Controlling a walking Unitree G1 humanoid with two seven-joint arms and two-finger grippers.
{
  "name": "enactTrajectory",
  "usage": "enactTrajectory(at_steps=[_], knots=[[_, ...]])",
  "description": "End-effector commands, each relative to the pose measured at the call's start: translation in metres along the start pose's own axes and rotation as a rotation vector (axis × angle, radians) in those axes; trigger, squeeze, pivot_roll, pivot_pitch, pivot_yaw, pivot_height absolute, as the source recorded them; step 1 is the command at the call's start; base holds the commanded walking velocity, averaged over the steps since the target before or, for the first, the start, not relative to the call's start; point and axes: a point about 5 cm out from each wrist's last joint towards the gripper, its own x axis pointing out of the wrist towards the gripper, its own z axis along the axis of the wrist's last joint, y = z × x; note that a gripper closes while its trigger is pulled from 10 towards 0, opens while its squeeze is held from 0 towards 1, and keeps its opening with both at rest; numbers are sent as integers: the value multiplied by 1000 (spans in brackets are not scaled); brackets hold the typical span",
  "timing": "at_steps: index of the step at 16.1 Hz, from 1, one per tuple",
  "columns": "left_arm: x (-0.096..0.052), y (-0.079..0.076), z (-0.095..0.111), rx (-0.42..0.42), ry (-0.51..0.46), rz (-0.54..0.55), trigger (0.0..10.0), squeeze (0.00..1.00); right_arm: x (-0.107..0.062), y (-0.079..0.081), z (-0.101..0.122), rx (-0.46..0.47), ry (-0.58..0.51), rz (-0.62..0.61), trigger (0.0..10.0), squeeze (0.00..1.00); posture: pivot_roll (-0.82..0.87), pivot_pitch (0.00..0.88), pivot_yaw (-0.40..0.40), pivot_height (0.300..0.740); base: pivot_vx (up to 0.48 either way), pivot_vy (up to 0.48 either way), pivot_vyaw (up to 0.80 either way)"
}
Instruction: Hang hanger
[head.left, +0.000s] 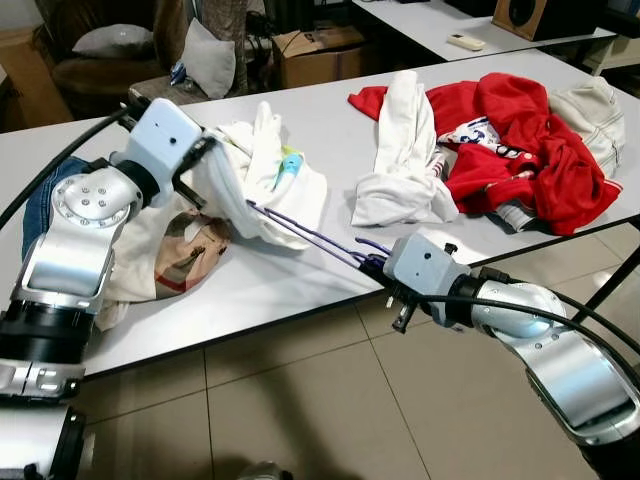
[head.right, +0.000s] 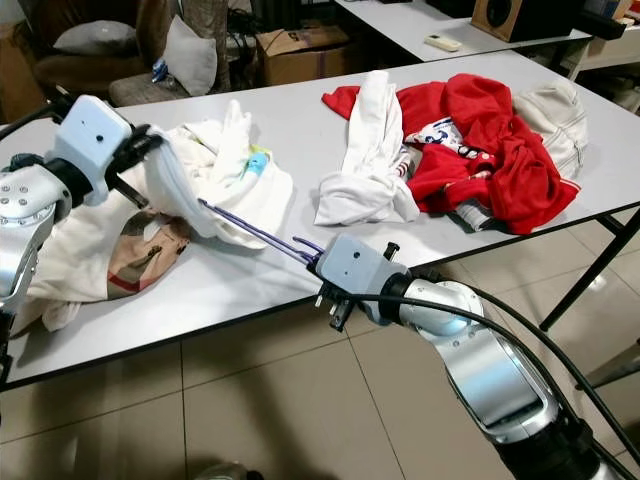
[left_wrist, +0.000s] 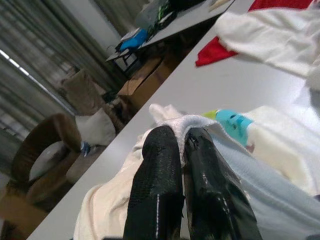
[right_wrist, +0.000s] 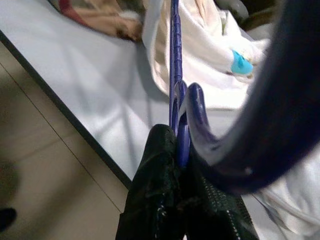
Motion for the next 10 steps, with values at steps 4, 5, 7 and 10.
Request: enactTrajectory(at_steps=[4, 5, 7, 10], knots=[[5, -3, -2, 20, 1, 8, 0, 0, -4, -1, 13, -56, -1, -29, 10000, 0, 4, 5, 101, 740, 0, 0, 0], [6, -2, 2, 17, -18, 9, 0, 0, -4, 0, 13, -46, 2, -32, 10000, 0, 2, 3, 99, 740, 0, 0, 0], [6, -2, 7, 9, -52, 6, 0, 0, -2, 1, 15, -8, -15, -41, 10000, 0, 2, 0, 96, 740, 0, 0, 0], [3, -6, 13, 5, -103, -28, 0, 0, 2, 3, 16, 26, -19, -48, 10000, 0, 4, 0, 86, 740, 0, 0, 0]])
